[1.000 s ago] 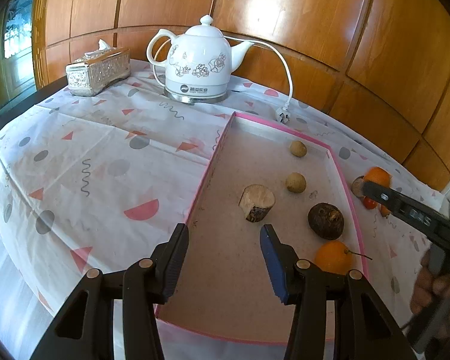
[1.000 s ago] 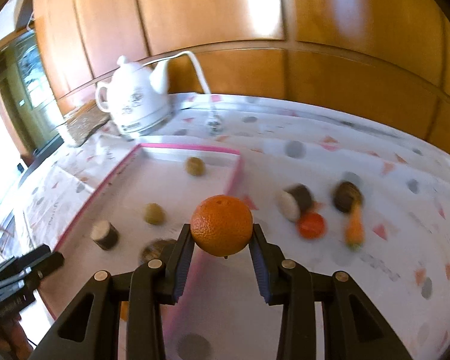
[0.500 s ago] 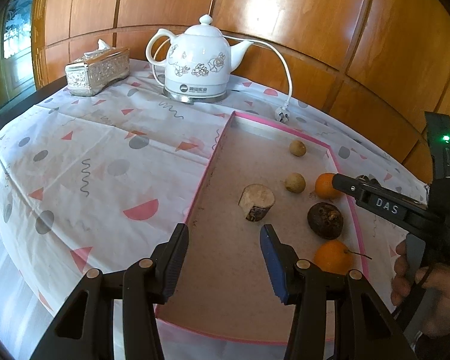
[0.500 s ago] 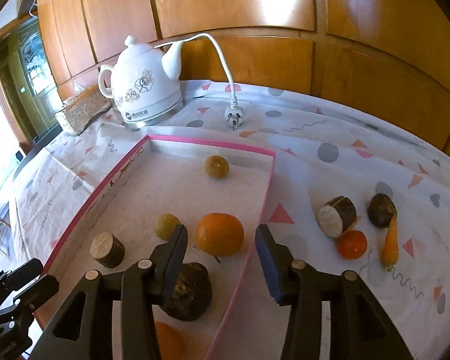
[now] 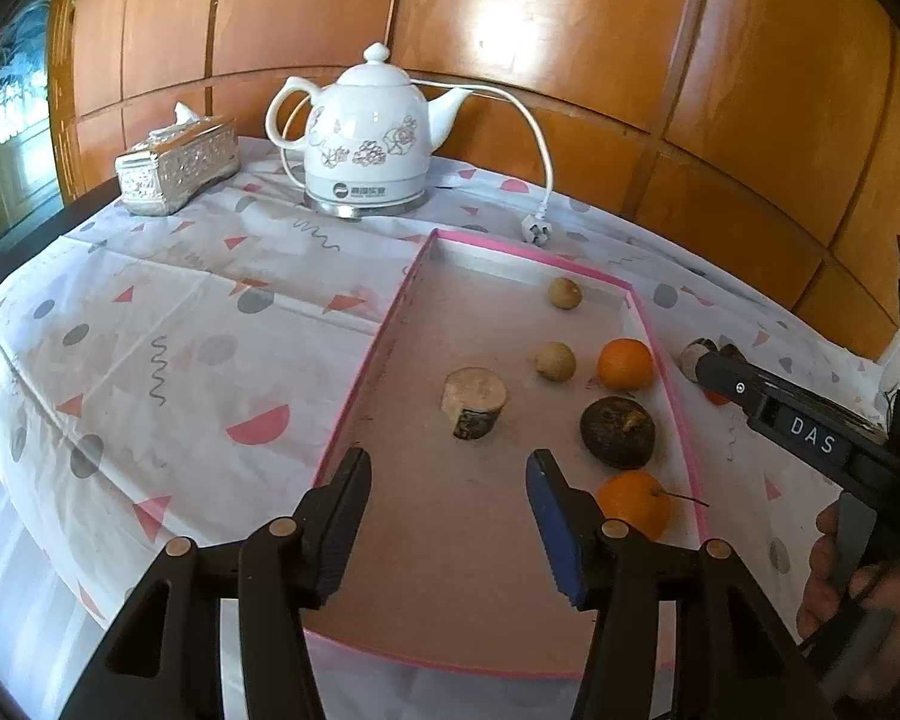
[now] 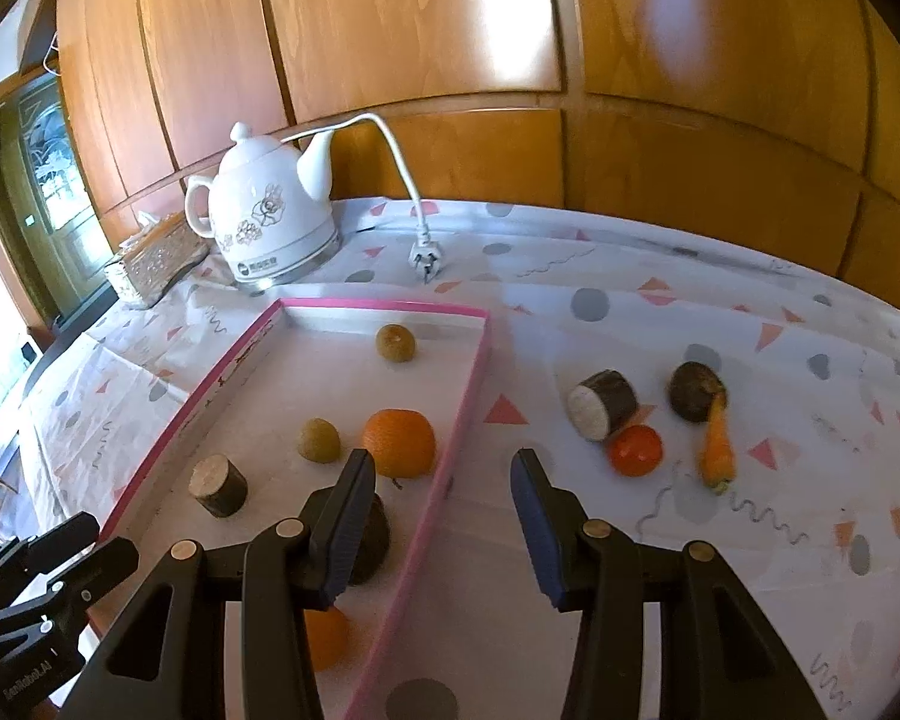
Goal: Organize fruits
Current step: 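Reach the right tool to the orange carrot and grasp it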
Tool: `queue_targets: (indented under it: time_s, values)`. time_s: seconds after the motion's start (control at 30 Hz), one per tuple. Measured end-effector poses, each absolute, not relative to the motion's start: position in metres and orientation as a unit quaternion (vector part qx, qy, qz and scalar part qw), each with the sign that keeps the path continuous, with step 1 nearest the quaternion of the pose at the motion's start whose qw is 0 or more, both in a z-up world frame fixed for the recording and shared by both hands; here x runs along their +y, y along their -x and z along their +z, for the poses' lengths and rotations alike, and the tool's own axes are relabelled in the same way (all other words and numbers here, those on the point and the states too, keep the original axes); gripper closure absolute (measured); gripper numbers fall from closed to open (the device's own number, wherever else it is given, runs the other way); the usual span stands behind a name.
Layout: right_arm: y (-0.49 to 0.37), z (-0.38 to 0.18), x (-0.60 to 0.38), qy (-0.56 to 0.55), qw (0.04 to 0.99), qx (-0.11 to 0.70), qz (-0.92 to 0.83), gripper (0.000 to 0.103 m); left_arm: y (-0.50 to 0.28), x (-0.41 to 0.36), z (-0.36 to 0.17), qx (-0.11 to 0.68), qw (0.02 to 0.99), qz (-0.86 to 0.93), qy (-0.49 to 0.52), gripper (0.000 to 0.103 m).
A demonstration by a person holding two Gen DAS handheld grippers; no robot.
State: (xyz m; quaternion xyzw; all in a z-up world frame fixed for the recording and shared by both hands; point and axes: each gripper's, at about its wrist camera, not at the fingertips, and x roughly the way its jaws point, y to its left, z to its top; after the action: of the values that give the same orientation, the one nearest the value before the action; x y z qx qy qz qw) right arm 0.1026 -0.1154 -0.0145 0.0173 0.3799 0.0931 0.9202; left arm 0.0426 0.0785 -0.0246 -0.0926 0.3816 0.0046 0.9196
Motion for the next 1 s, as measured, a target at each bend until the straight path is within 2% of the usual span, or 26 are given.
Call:
queue_targets:
  time_s: [0.53, 1.0]
  values:
    - [-0.085, -0.033, -0.194, -0.058, 0.921, 0.384, 0.004, 0.055, -0.040, 0.049, -0.024, 0.389, 0.919, -0.023, 0.064, 0.048]
    - [-0.107, -0.056, -0.242, -0.074, 0.910, 0.404, -0.047, 0.055, -0.046, 0.026, -0.023, 0.386, 0.919, -0.061, 0.050, 0.048]
